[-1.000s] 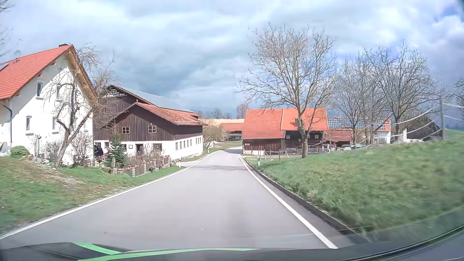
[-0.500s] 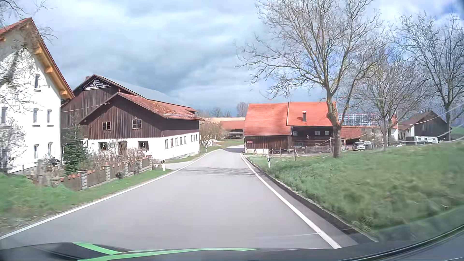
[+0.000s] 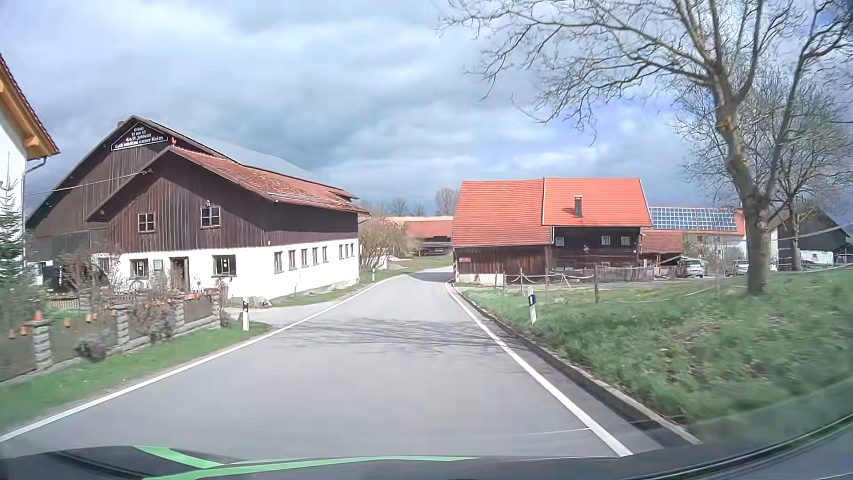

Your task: Follow the waypoints while adhering to traffic rules and regulations

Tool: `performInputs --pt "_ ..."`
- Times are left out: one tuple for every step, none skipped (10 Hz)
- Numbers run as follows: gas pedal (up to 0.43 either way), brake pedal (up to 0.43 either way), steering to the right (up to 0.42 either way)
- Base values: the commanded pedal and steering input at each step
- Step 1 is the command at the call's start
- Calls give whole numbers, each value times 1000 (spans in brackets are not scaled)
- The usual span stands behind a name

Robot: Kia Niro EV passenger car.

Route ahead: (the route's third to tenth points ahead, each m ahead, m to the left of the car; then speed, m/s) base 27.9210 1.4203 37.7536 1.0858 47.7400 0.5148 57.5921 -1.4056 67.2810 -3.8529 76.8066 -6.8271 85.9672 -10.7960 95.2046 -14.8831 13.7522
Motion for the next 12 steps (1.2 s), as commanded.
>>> performInputs --pt "0 0 -1" --pt "0 0 0" --pt "0 0 0" --pt "0 0 0" --pt "0 0 -1" --pt "0 0 0" --pt "0 0 -1" --pt "0 0 -1" --pt "0 0 0" --pt "0 0 -1" --pt "0 0 0" --pt "0 0 0"
